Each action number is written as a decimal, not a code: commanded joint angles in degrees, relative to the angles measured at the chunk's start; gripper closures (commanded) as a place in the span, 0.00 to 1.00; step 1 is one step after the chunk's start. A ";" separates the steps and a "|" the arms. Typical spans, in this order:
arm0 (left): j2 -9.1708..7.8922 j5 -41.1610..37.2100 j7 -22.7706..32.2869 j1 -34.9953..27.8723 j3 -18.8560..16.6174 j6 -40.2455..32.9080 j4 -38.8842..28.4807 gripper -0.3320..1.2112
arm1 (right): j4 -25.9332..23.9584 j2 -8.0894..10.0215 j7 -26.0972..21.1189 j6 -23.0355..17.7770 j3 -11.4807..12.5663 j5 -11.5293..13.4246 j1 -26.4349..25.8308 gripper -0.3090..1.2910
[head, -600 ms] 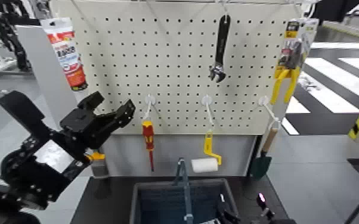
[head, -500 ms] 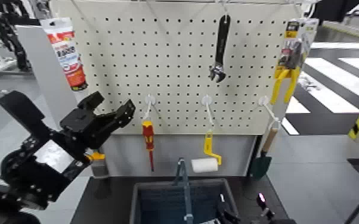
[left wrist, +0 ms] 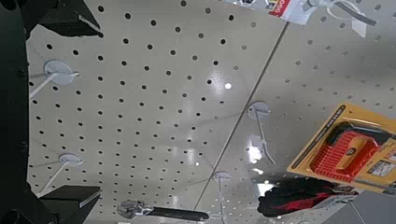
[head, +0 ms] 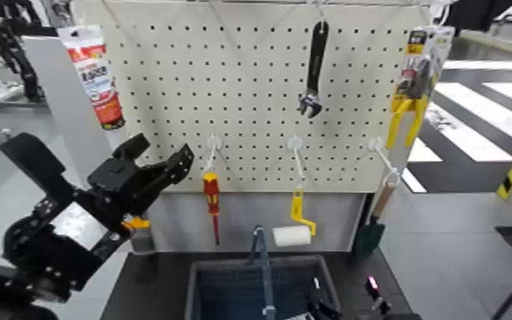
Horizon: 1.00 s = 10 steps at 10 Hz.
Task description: Grasp the handle of the crate.
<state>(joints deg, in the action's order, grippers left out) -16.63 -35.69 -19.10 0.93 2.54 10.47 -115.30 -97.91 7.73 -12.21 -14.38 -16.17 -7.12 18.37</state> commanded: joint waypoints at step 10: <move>2.56 -21.52 -0.15 -4.98 -0.17 16.87 5.61 0.28 | -0.71 0.09 0.00 1.46 -0.09 -0.09 0.18 0.28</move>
<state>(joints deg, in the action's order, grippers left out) -14.05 -55.86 -19.23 -4.03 2.34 26.38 -110.34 -98.60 7.85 -12.22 -12.99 -16.21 -7.21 18.54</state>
